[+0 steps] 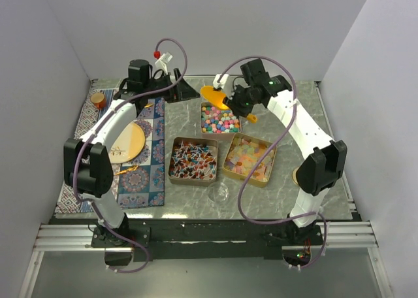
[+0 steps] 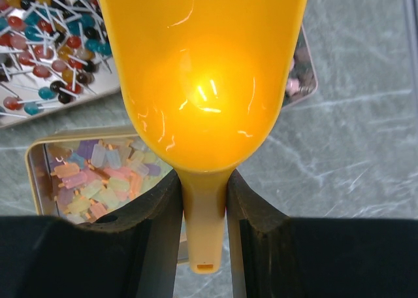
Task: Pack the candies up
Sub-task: Pick up the spatula from the center of the board.
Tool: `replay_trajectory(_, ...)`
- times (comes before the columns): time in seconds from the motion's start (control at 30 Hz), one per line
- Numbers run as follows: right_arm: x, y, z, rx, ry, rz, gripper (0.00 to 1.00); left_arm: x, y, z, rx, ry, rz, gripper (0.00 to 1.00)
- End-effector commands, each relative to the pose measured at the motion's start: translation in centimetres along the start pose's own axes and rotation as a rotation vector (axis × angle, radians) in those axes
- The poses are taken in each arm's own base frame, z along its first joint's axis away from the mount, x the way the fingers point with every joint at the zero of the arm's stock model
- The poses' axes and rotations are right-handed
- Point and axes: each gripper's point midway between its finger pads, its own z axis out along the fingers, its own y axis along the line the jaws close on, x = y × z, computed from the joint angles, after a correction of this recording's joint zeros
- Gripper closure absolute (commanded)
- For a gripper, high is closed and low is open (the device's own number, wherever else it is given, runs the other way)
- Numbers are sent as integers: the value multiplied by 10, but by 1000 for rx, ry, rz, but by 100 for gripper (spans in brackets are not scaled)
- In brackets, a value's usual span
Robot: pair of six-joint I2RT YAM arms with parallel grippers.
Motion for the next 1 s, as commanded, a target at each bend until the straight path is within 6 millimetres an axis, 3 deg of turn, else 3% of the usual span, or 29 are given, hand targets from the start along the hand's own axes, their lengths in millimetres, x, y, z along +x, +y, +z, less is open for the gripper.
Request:
replay_trajectory(0.0, -25, 5, -2, 7, -34, -75, 100, -5, -19, 8, 58, 4, 34, 13)
replay_trajectory(0.13, -29, 13, 2, 18, -19, -129, 100, -10, -18, 14, 73, -1, 10, 16)
replay_trajectory(0.23, -35, 15, 0, 24, -41, -123, 100, -9, -17, 17, 87, 11, 2, 29)
replay_trajectory(0.33, -42, 13, -5, 40, -68, -104, 100, -4, -16, 19, 111, 31, -4, 53)
replay_trajectory(0.37, -45, 13, -9, 46, -82, -100, 100, 3, -19, 18, 140, 56, -9, 68)
replay_trajectory(0.5, -58, 11, -22, 76, -153, -90, 100, 19, -26, 18, 258, 124, -14, 96)
replay_trajectory(0.6, -69, 16, -37, 57, -255, -92, 100, 27, -38, 12, 394, 191, -33, 99)
replay_trajectory(0.67, -71, 17, -41, 53, -288, -73, 69, 24, -50, 7, 460, 197, -37, 99)
replay_trajectory(0.73, -60, 30, -34, -29, -261, -78, 55, 24, -54, 4, 485, 219, -45, 99)
replay_trajectory(0.97, -49, 31, -20, -110, -229, -9, 53, 24, -55, 4, 495, 243, -46, 99)
